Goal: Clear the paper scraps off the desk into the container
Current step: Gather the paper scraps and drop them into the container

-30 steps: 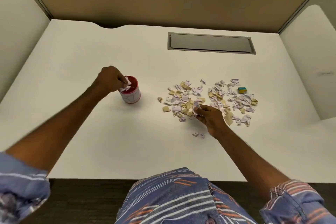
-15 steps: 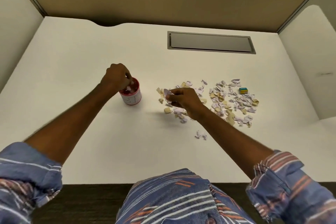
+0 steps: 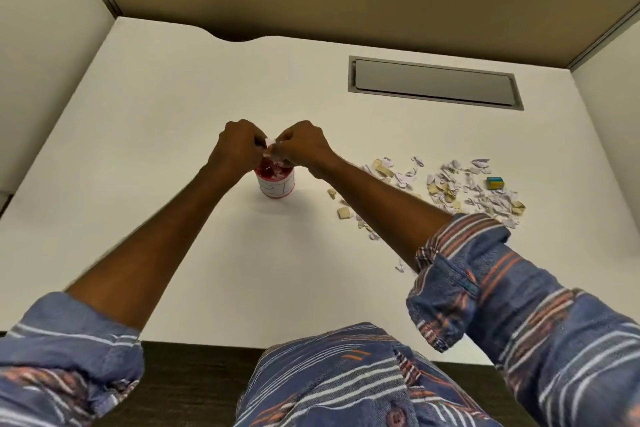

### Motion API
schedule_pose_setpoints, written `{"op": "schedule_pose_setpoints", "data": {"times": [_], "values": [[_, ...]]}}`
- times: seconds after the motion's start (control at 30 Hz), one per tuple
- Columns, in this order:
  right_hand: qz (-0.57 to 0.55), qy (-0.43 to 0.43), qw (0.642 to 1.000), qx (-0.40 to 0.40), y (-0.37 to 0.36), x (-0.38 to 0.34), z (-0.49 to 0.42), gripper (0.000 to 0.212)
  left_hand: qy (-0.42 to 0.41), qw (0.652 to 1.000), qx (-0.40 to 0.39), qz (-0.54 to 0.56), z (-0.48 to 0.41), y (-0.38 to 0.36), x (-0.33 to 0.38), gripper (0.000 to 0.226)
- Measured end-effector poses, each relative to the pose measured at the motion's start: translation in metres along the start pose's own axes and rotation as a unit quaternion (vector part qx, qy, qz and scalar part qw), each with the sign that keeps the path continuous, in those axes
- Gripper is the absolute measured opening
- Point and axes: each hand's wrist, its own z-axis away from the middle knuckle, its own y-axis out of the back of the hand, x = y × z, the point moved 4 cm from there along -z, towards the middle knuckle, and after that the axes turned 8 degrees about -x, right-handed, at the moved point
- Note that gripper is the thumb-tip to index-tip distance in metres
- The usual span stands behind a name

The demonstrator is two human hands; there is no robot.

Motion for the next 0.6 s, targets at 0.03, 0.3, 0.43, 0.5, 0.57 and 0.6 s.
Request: {"op": "schedule_pose_setpoints", "data": {"times": [0.03,0.3,0.43,0.5,0.57,0.6], "values": [[0.007,-0.005,1.0,-0.004,-0.002,-0.002,0.0,0.013,0.001,1.0,0.001,-0.003,0.0,0.0,-0.001,0.021],[-0.01,-0.04,0.999,-0.016,-0.001,-0.006,-0.007,0.025,-0.017,0.998,0.018,-0.055,-0.007,0.007,0.0,0.022],[-0.024,-0.052,0.998,-0.028,0.0,-0.004,-0.005,0.006,-0.003,0.997,0.019,-0.079,-0.012,0.007,-0.006,0.025],[-0.016,-0.036,0.999,-0.02,0.002,-0.002,-0.005,0.023,0.001,0.996,0.014,-0.086,-0.013,0.008,-0.008,0.026],[-0.018,-0.001,1.0,0.017,0.008,0.0,-0.001,0.029,-0.001,0.996,0.013,-0.087,-0.011,0.008,-0.004,0.025],[-0.03,0.018,0.999,0.034,0.012,0.002,0.003,0.023,-0.004,0.996,0.009,-0.083,-0.01,0.006,-0.002,0.025]]}}
